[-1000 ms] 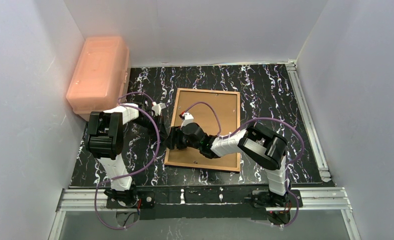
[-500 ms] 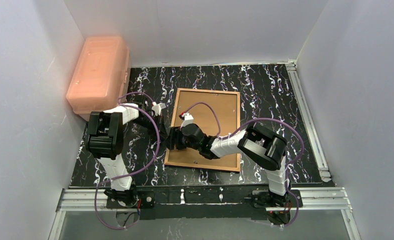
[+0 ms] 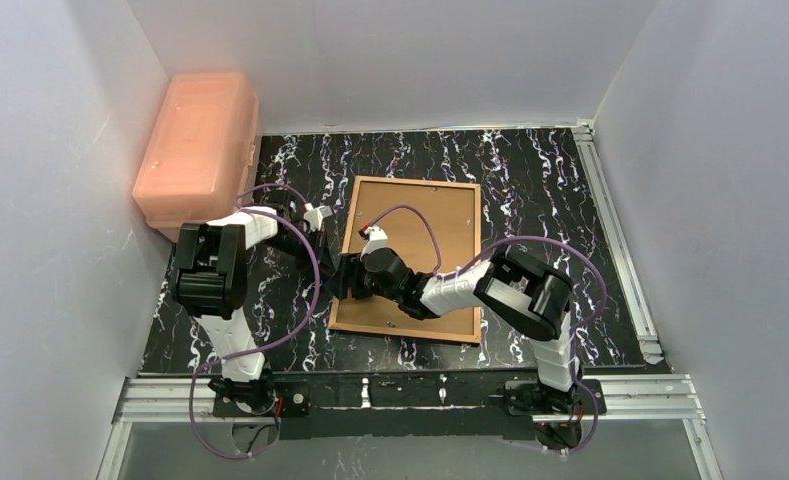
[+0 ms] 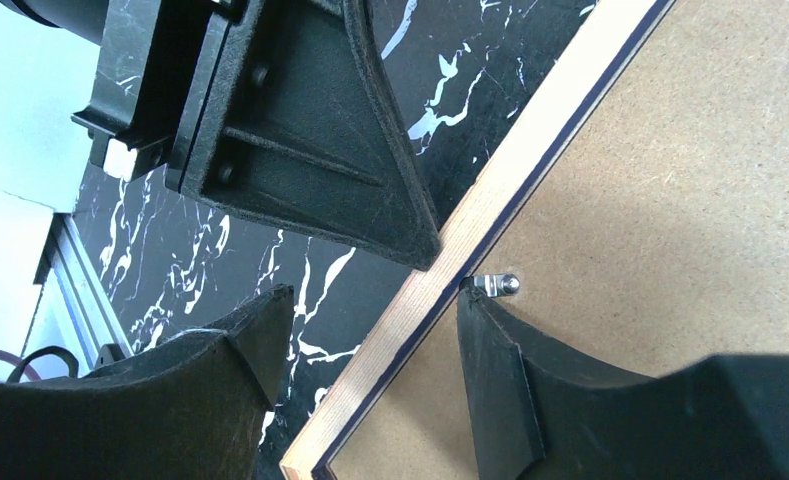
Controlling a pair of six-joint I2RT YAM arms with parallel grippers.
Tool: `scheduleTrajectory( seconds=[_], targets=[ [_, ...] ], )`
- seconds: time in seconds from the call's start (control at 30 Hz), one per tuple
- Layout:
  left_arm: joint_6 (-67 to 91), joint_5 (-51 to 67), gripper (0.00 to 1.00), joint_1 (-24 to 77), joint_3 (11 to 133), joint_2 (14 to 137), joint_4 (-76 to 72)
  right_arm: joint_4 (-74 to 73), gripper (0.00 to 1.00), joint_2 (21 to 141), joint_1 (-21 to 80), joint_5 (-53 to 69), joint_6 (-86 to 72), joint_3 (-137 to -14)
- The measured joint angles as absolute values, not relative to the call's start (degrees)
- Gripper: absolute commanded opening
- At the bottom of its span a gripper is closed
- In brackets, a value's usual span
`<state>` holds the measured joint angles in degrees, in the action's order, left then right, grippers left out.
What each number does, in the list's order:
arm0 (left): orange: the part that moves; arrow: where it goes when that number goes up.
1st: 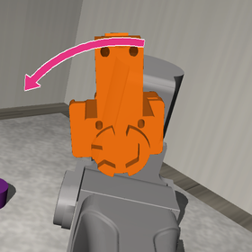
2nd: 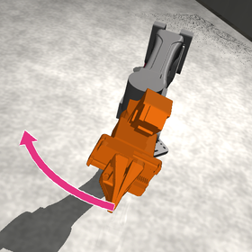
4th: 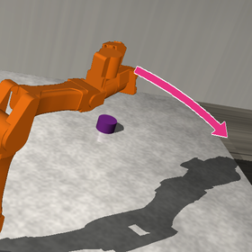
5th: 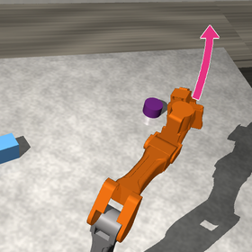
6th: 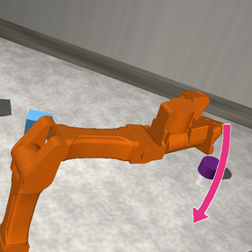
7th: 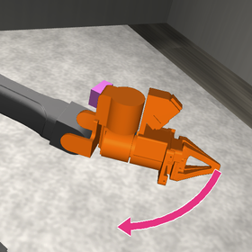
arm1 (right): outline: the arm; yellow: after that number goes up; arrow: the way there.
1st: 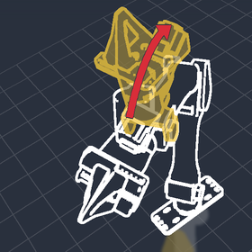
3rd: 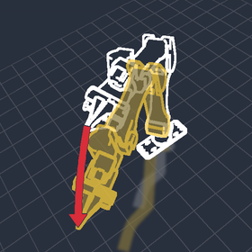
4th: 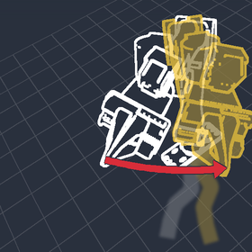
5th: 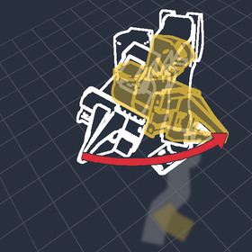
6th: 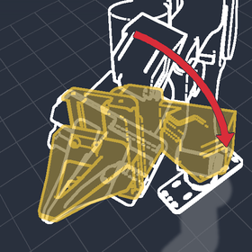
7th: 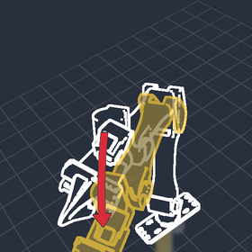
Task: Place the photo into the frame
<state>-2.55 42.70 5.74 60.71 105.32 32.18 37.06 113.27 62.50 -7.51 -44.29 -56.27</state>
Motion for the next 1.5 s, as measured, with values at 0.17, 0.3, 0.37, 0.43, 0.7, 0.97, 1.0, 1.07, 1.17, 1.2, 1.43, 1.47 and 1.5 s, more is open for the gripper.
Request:
scheduleTrajectory(
  seconds=[0.17, 0.3, 0.37, 0.43, 0.7, 0.97, 1.0, 1.07, 1.17, 1.2, 1.43, 1.47, 1.5],
  targets=[
    [-2.5, 42.7, 0.05, 5.7, 60.7, 105.3, 32.0, 37.7, 0.69, 113.6, 62.5, -7.6, -44.5, -56.4],
    [-2.6, 42.7, 0.05, 5.7, 60.7, 105.3, 32.0, 37.7, 0.69, 113.8, 62.7, -8.0, -44.6, -56.6],
    [-2.6, 42.7, 0.05, 5.7, 60.7, 105.3, 32.0, 37.8, 0.70, 113.8, 62.7, -8.2, -44.7, -56.6],
    [-2.6, 42.7, 0.05, 5.7, 60.7, 105.3, 32.0, 37.9, 0.69, 113.8, 62.7, -8.3, -44.8, -56.6],
    [-2.6, 42.8, 0.05, 5.7, 60.7, 105.3, 32.1, 37.9, 0.71, 113.8, 63.1, -9.1, -43.7, -56.6],
    [-3.0, 42.7, 0.06, 5.7, 61.8, 104.3, 35.5, 32.7, 0.78, 103.0, 58.6, -5.3, -38.7, -54.4],
    [-3.0, 42.7, 0.07, 5.7, 62.7, 104.0, 36.1, 32.7, 0.81, 100.7, 56.9, -3.9, -38.2, -54.4],
    [-2.9, 42.8, 0.10, 5.6, 64.6, 103.7, 36.7, 32.1, 0.85, 97.8, 54.0, -1.6, -36.8, -55.0],
    [-2.6, 42.9, 0.20, 5.5, 68.3, 103.5, 37.4, 29.6, 0.87, 97.4, 49.2, 3.6, -34.1, -58.7],
    [-2.4, 42.9, 0.20, 5.5, 69.5, 103.5, 37.5, 28.9, 0.87, 98.3, 47.5, 5.7, -33.3, -60.3],
    [-0.5, 42.6, 0.20, 5.3, 81.3, 109.6, 37.0, 23.0, 0.88, 110.3, 38.5, 18.4, -29.7, -71.9],
    [0.1, 42.6, 0.20, 5.3, 82.6, 111.2, 36.9, 22.3, 0.88, 112.3, 37.6, 19.4, -29.6, -73.4],
    [0.6, 42.6, 0.19, 5.3, 83.7, 112.8, 36.6, 21.9, 0.88, 113.9, 37.1, 20.1, -29.6, -74.6]
  ],
)
